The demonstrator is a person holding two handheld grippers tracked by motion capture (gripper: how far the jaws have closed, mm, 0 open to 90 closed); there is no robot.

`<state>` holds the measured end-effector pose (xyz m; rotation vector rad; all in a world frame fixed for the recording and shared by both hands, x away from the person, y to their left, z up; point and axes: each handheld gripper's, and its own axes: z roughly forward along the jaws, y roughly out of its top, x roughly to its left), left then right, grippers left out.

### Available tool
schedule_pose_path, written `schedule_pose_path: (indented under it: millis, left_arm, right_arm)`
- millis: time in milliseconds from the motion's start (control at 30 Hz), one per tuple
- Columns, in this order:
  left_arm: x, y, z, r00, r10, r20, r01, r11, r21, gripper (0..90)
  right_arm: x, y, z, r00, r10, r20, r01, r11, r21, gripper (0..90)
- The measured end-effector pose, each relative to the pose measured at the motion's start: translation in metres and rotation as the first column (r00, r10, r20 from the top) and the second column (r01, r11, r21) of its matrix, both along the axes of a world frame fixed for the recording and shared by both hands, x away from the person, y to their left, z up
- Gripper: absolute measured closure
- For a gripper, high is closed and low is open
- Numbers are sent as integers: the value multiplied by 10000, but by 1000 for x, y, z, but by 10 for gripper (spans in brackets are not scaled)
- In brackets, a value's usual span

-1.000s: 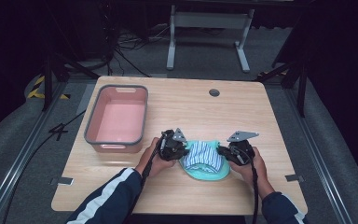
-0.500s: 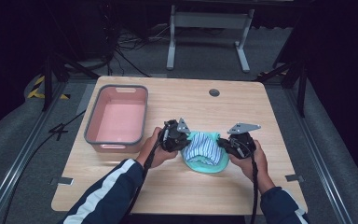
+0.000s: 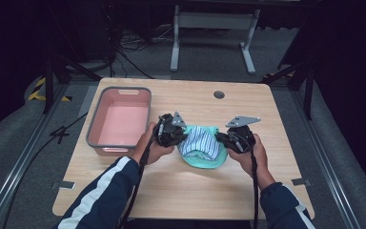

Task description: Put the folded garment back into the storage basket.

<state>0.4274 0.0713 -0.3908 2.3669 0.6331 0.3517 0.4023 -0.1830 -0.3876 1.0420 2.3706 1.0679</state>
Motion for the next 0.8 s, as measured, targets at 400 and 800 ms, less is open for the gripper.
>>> schedule_pose_path:
  millis: [400,800]
  left_arm:
    - [3,16,16,9994,290,177,-291,9996,31,822]
    - [6,37,33,9966,673,475,-673,9977,-30,822]
  right_arm:
    - [8,18,14,9996,214,204,-214,9998,-38,877]
    - [19,40,29,9975,546,457,-542,9985,-79,877]
